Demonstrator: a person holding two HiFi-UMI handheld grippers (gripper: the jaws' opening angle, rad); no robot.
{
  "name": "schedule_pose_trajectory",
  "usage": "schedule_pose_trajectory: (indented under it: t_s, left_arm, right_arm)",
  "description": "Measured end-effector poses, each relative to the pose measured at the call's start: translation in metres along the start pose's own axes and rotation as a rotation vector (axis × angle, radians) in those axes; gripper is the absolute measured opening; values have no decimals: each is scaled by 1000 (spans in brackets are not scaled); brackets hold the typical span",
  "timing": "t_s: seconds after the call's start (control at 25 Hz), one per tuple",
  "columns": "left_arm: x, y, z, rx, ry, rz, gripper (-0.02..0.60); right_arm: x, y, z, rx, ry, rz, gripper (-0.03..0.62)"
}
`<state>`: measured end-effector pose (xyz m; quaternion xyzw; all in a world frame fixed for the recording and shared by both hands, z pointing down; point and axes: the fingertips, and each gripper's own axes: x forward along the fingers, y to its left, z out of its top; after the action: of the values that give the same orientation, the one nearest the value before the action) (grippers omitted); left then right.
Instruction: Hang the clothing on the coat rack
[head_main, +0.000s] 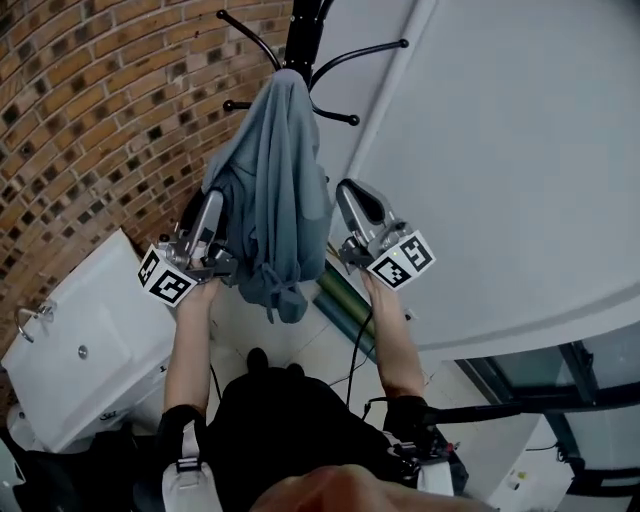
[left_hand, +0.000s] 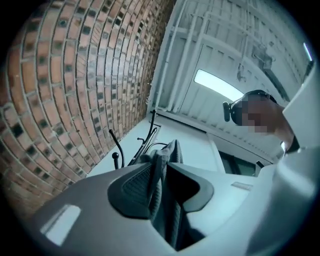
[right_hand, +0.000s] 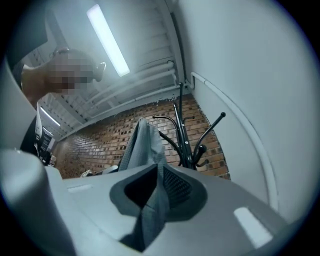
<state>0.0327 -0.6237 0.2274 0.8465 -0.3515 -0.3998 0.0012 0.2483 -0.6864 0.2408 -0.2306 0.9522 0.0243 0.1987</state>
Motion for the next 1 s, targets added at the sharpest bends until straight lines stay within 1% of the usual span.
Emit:
schedule_pose_trajectory:
  t_s: [0.08,0.2,0.28,0.4,0.48,0.52,0.56,0.6,0.68,0.76,0.8,0.88,0.92,1.0]
  left_arm:
    - [-34,1,-4,0,-9,80,80]
    - [-101,-1,-20,-24,-3,226,79]
    - [-153,-8,-38,-56,31,332,78]
    - [-223,-27,-63,-94,99,472,78]
    - [-253,-40,-68,-96,119,541,78]
    - [-260,-45,-66,-88,123,556,77]
    - [-261,-51,-61,-73,126,554,74]
    - [-257,-56,-55,-52,129,535,72]
    - [-241,-69,-43,1,140,460,72]
    - [-222,-84,-34,53,163,365,66]
    - [-215,-91,-31,74,177,320,61]
    - [-210,-103,-26,96,202,245,58]
    - [-211,-108,-24,94,207,215,58]
    - [-220,-117,-17,64,198,164,57]
  right_arm:
    - [-17,-7,-16,41,14,-49,109]
    - [-49,-20,-59,188,29,-117,118]
    - [-75,-25,-104,328,57,-169,117]
    - [-114,-21,-192,570,170,-278,117]
    - [-137,-3,-245,735,250,-337,117]
    - [-147,11,-266,808,279,-358,117]
    - [-155,27,-282,870,300,-375,117]
    - [-163,44,-294,921,314,-387,116]
    - [-172,78,-309,997,330,-384,107]
    - [-174,107,-316,1044,332,-355,100]
    - [-175,117,-318,1046,340,-351,100]
    - [-177,128,-316,1008,359,-361,98]
    - [-175,130,-310,978,351,-360,97]
    - [-171,131,-290,904,309,-361,95]
